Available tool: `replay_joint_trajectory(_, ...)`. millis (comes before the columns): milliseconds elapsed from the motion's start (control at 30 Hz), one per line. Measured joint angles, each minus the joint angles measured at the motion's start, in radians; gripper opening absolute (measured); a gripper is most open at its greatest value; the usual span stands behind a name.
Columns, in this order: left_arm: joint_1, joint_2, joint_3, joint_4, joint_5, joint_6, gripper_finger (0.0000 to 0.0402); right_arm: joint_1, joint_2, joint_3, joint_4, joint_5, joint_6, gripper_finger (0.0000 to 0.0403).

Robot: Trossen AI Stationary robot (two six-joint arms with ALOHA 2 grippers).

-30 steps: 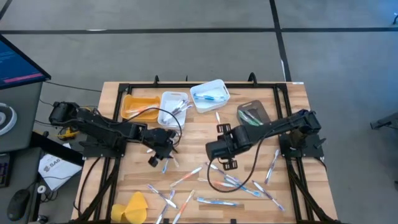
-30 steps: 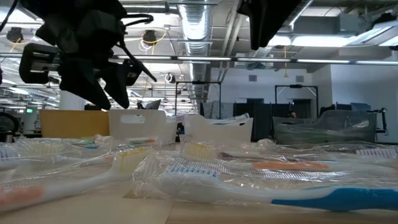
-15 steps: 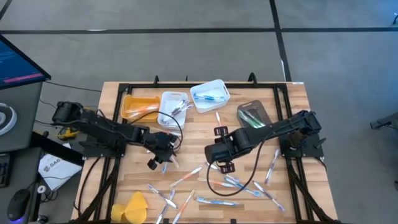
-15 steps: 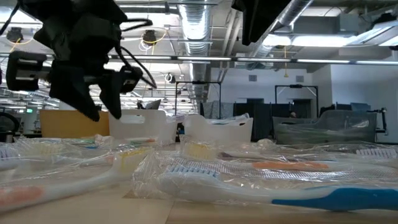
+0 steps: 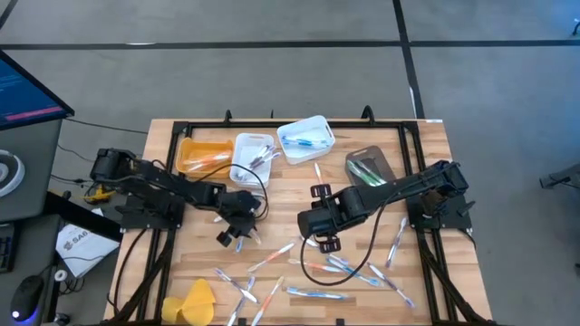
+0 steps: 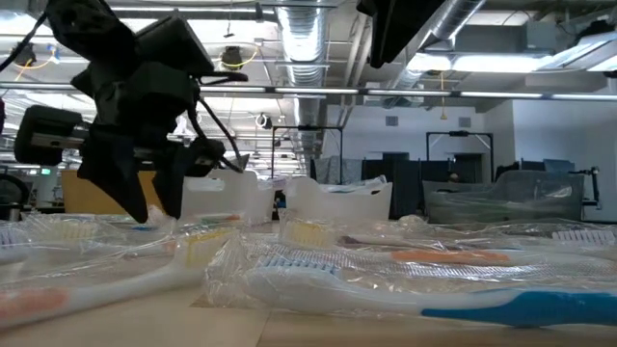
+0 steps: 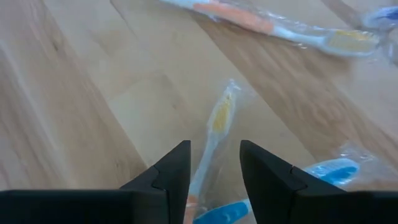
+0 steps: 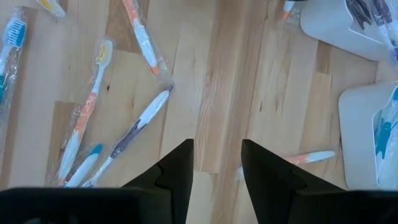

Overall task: Pick & Place Toothbrushes
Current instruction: Put the orange toothbrush into the yellow bin

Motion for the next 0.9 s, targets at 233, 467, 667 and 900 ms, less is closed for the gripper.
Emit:
replay_joint_trajectory(233, 0.072, 0.065, 0.0, 0.005, 0.087, 0.0, 0.0118, -0.001, 0.0, 0.0, 0.04, 0.0, -0.025, 0.0129)
replay_joint_trajectory(467, 0.111, 0.105, 0.003, 0.034, 0.17, 0.0, 0.0083, -0.001, 0.0, 0.0, 0.052, 0.0, -0.027, 0.0127)
replay_joint_trajectory(667, 0.11, 0.086, 0.0, 0.023, 0.161, 0.009, 0.0014, -0.001, 0.0, 0.0, 0.056, 0.0, -0.027, 0.0128)
replay_joint_trajectory(900, 0.109, 0.072, 0.0, 0.023, 0.152, 0.029, 0.0009, 0.006, 0.0, 0.0, 0.075, 0.0, -0.016, 0.0125)
